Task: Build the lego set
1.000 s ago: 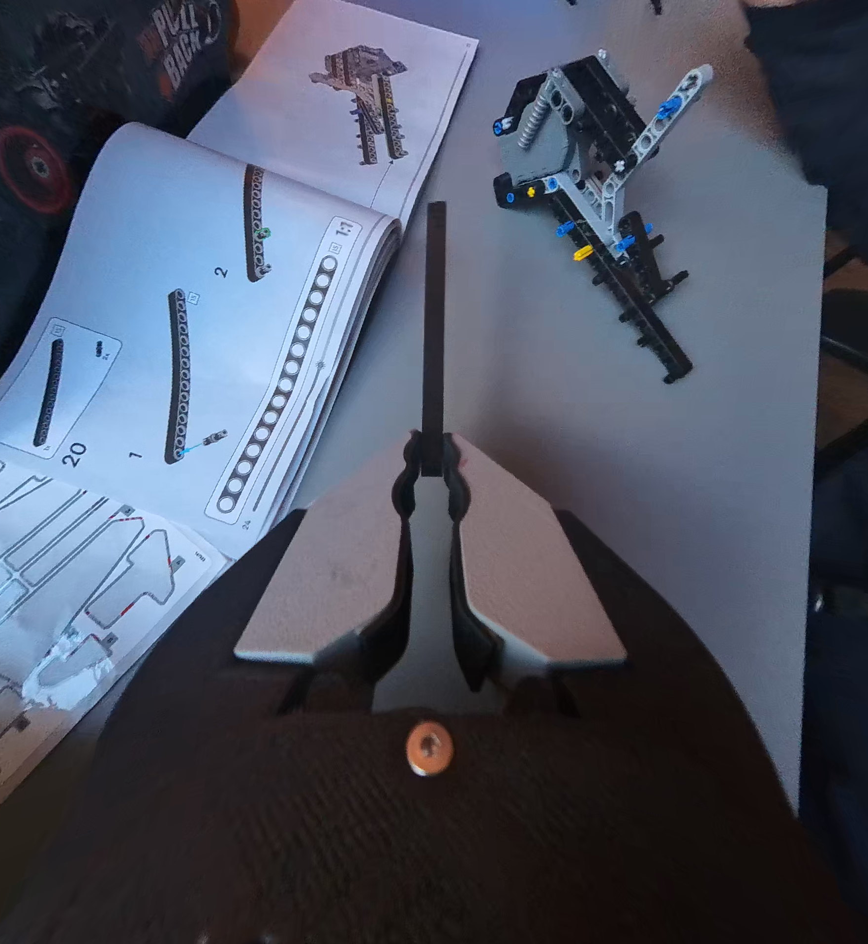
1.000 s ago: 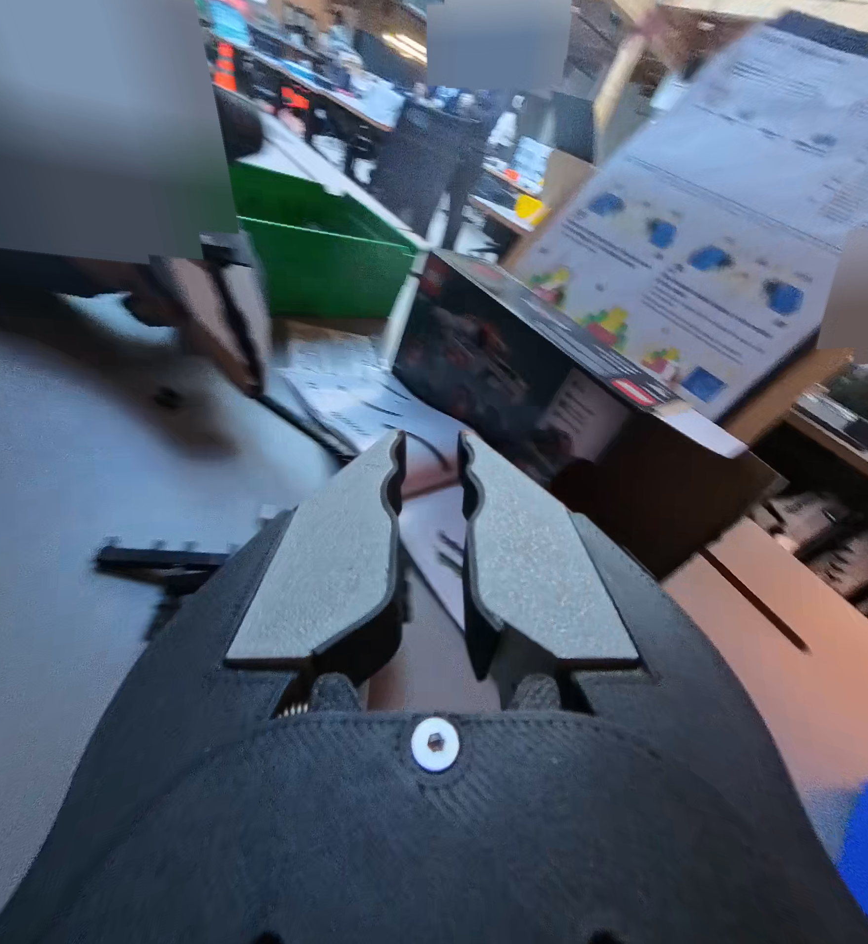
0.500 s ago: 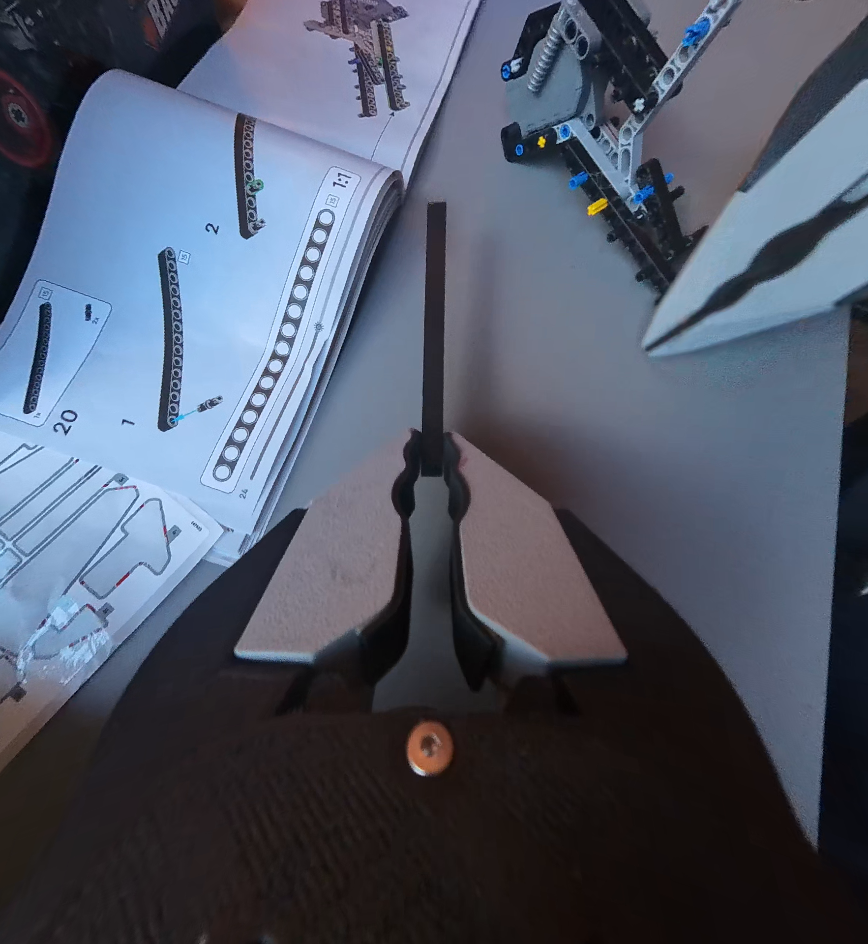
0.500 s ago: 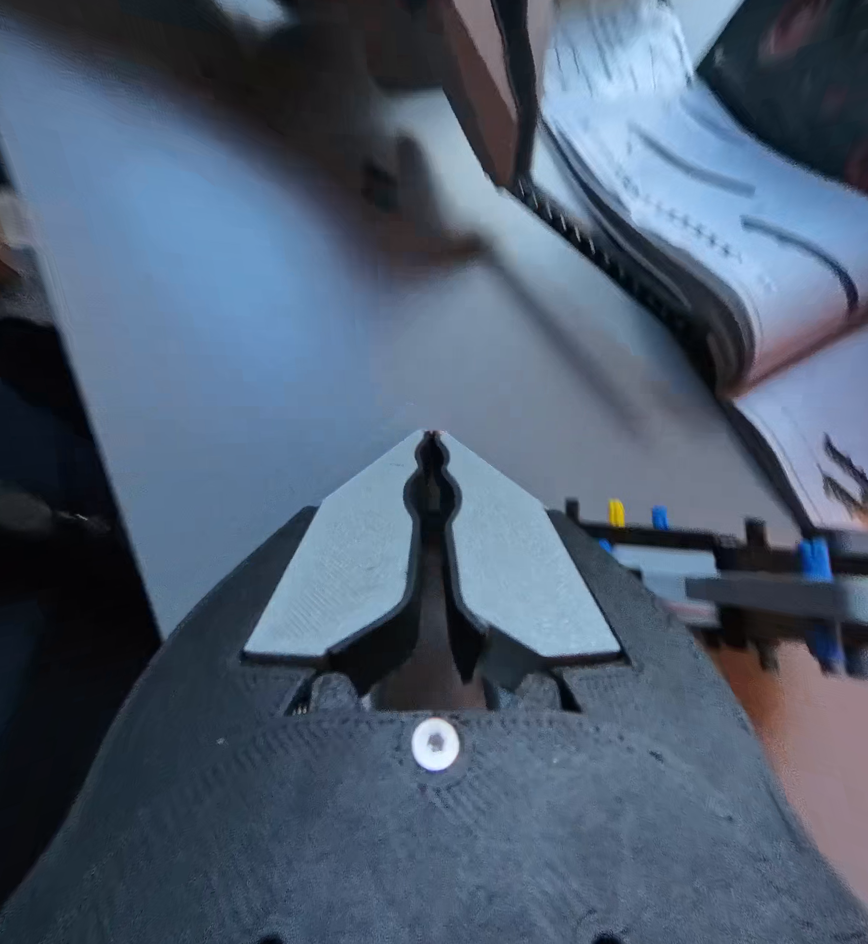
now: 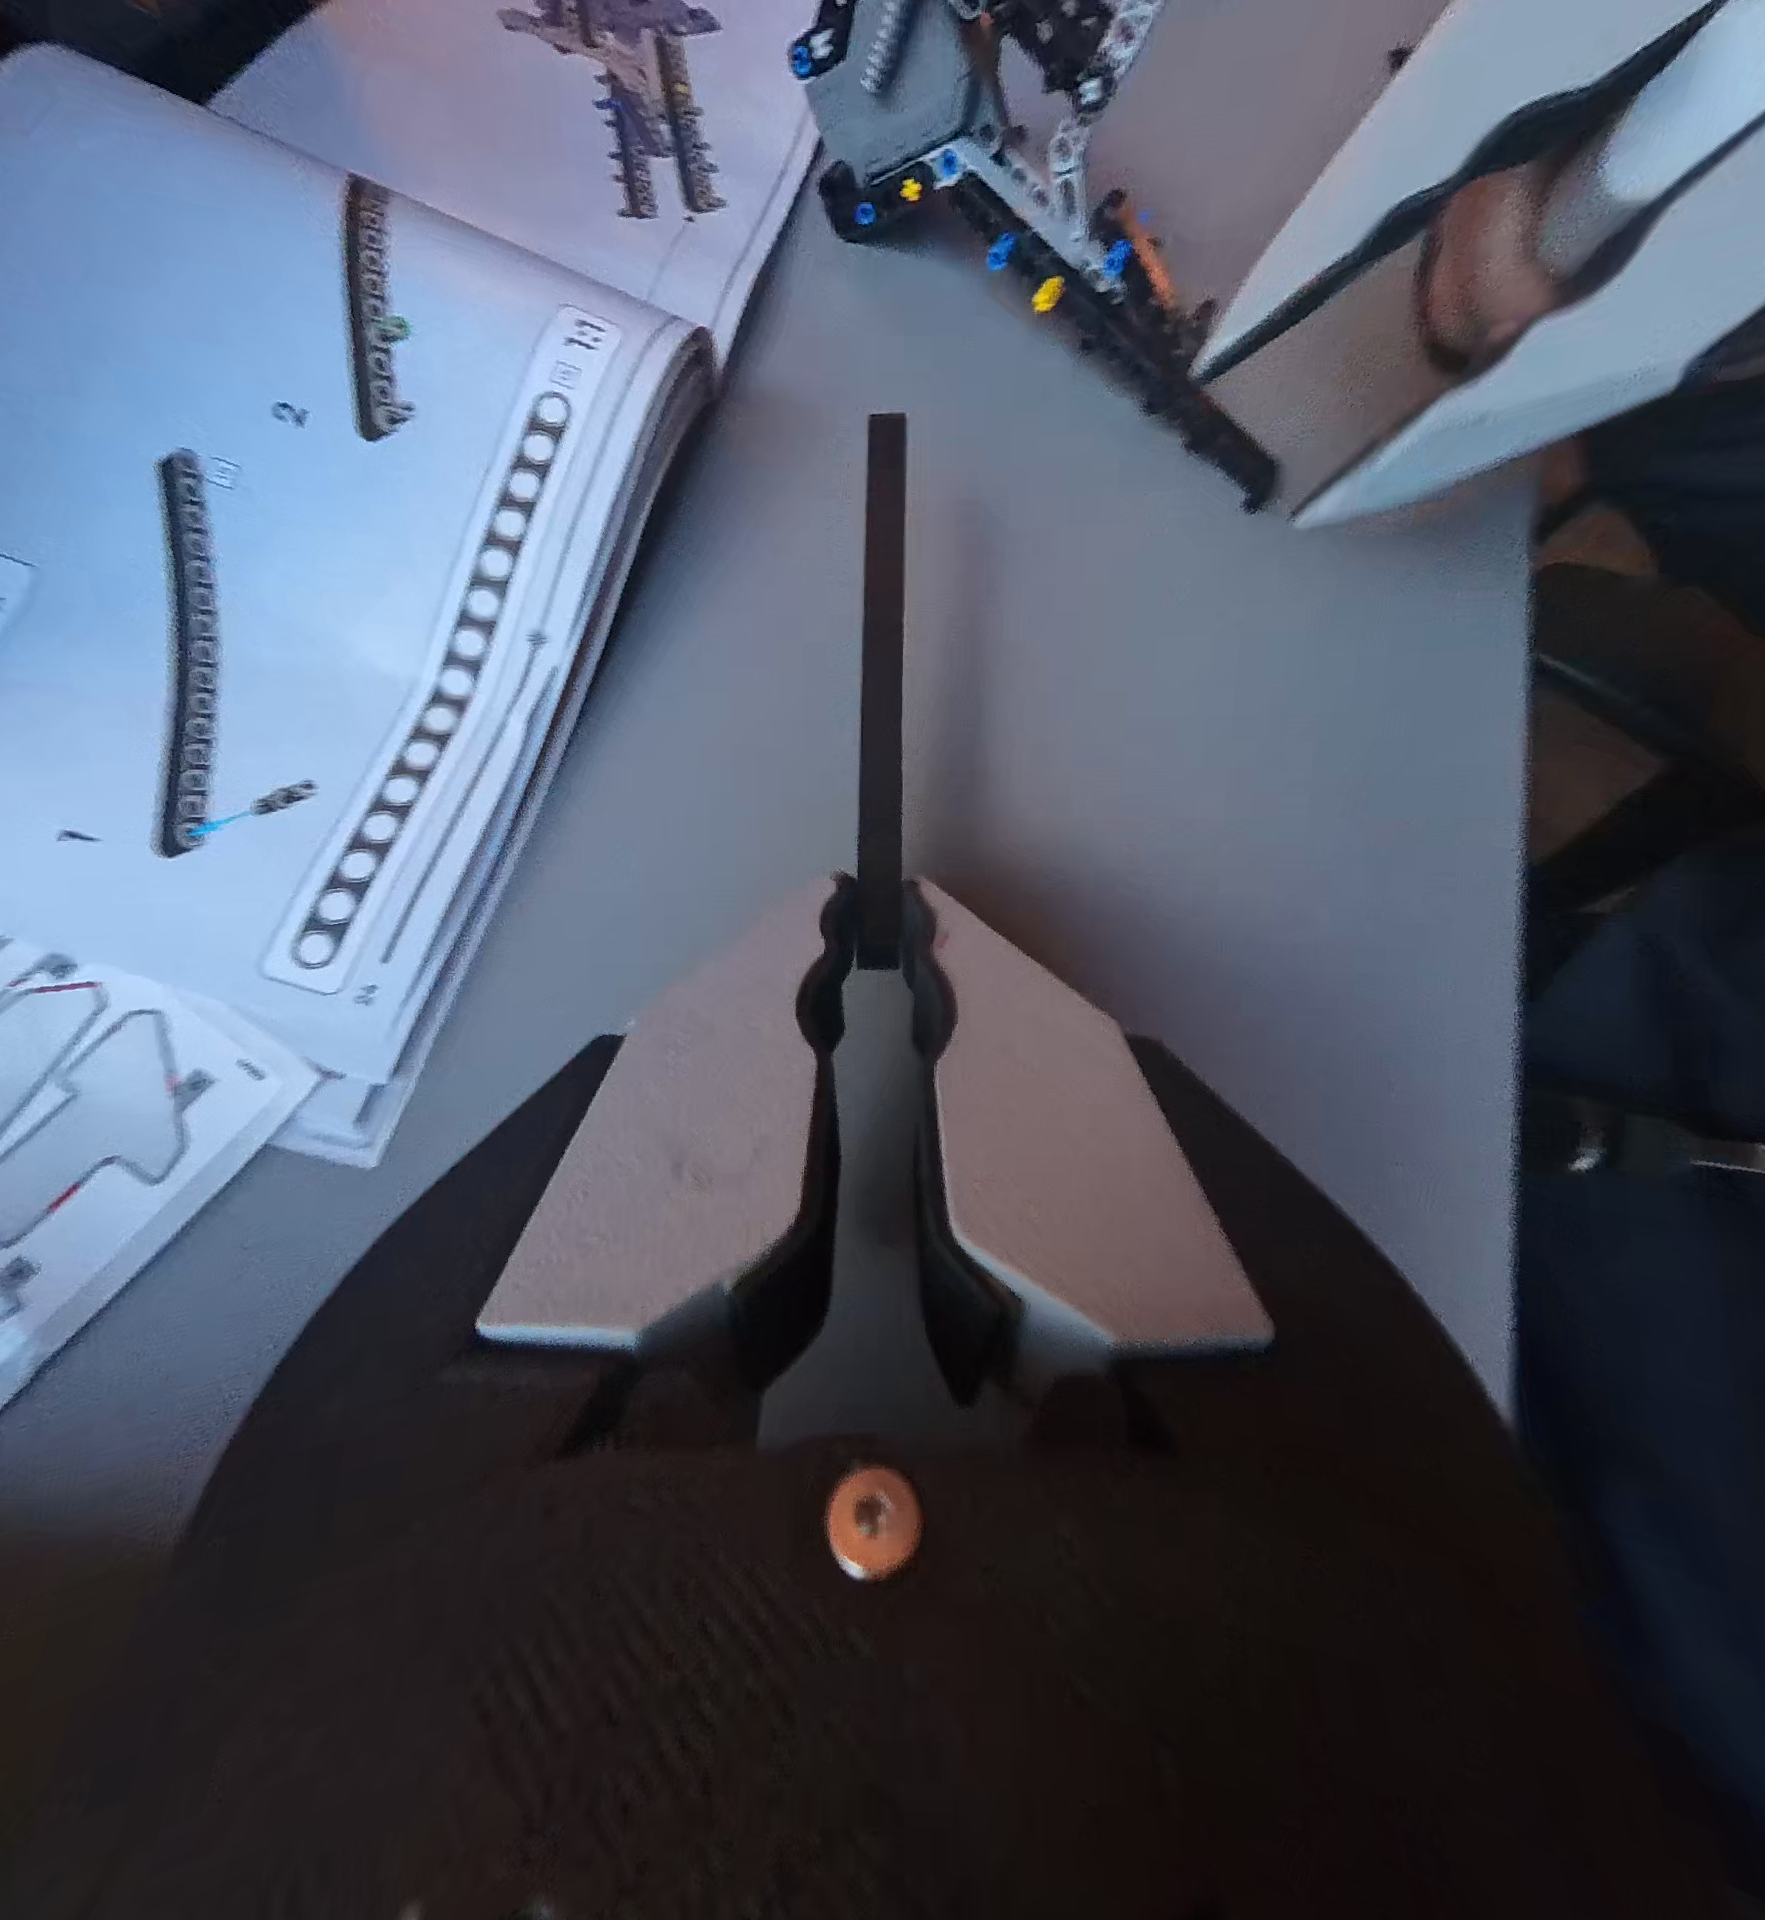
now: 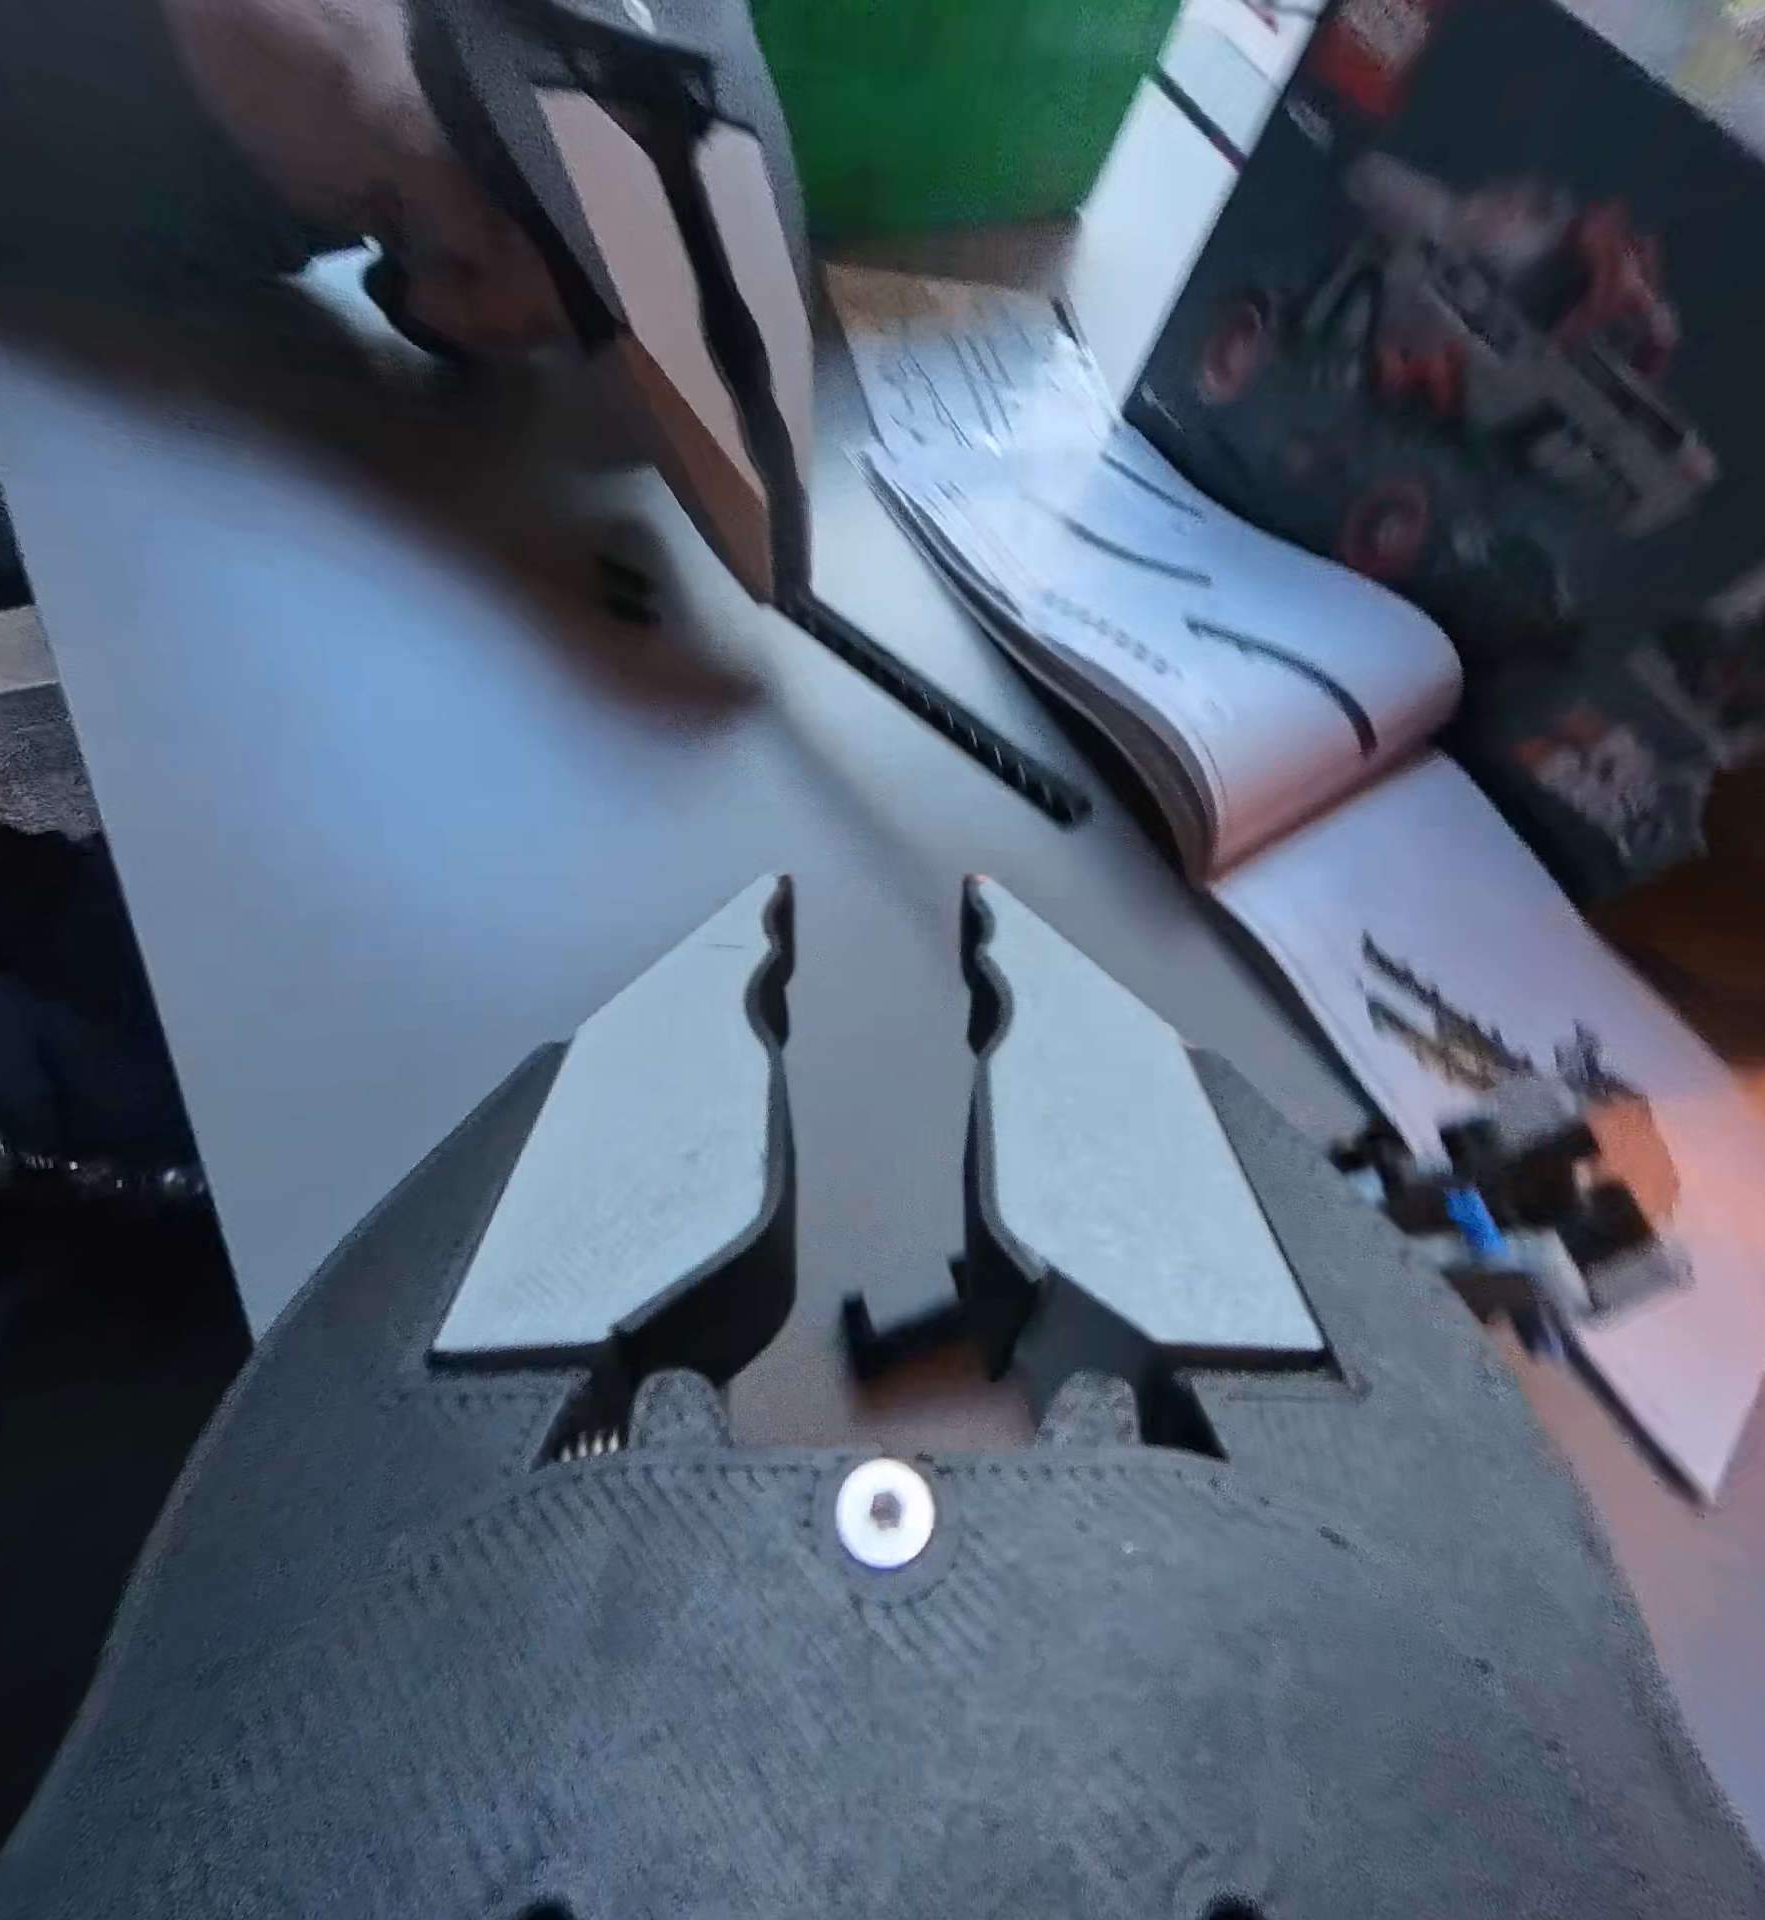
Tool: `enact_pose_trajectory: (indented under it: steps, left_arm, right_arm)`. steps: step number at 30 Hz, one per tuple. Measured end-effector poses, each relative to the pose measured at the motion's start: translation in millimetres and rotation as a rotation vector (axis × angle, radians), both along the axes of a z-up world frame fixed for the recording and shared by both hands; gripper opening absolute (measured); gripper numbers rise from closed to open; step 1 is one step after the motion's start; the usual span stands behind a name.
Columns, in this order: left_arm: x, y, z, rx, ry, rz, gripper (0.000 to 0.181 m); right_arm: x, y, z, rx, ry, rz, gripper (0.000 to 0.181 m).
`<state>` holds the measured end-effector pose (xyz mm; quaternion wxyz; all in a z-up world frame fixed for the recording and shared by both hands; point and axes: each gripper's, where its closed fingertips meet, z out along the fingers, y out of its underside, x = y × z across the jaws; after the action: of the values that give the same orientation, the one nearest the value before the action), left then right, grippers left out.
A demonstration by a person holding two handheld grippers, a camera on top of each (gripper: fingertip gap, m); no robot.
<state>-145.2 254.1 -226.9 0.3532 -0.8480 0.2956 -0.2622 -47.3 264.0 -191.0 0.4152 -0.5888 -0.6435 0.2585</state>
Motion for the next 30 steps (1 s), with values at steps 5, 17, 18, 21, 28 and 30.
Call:
enact_pose_trajectory:
  steps: [5, 17, 18, 21, 28, 30]
  left_arm:
    - [13, -14, 7, -0.107, -0.147, -0.06, 0.006]
    - [9, -22, 13, -0.153, -0.178, -0.1, 0.023]
    - [8, -21, 14, -0.125, -0.153, -0.098, 0.029]
    - [5, -21, 18, -0.029, -0.061, -0.122, 0.032]
    - [17, -36, 0, 0.023, 0.098, -0.255, 0.021]
    - [14, -34, -8, 0.032, 0.152, -0.248, 0.008]
  right_arm:
    - [-54, -14, 1, 0.209, -0.064, 0.167, 0.046]
    - [-68, -15, -51, 0.211, -0.34, 0.378, 0.008]
    - [-66, -16, -51, 0.175, -0.348, 0.379, 0.008]
    - [-61, -20, -49, 0.051, -0.37, 0.397, 0.008]
    - [-59, -33, -43, -0.191, -0.374, 0.448, 0.007]
    - [-59, -32, -43, -0.219, -0.376, 0.442, 0.007]
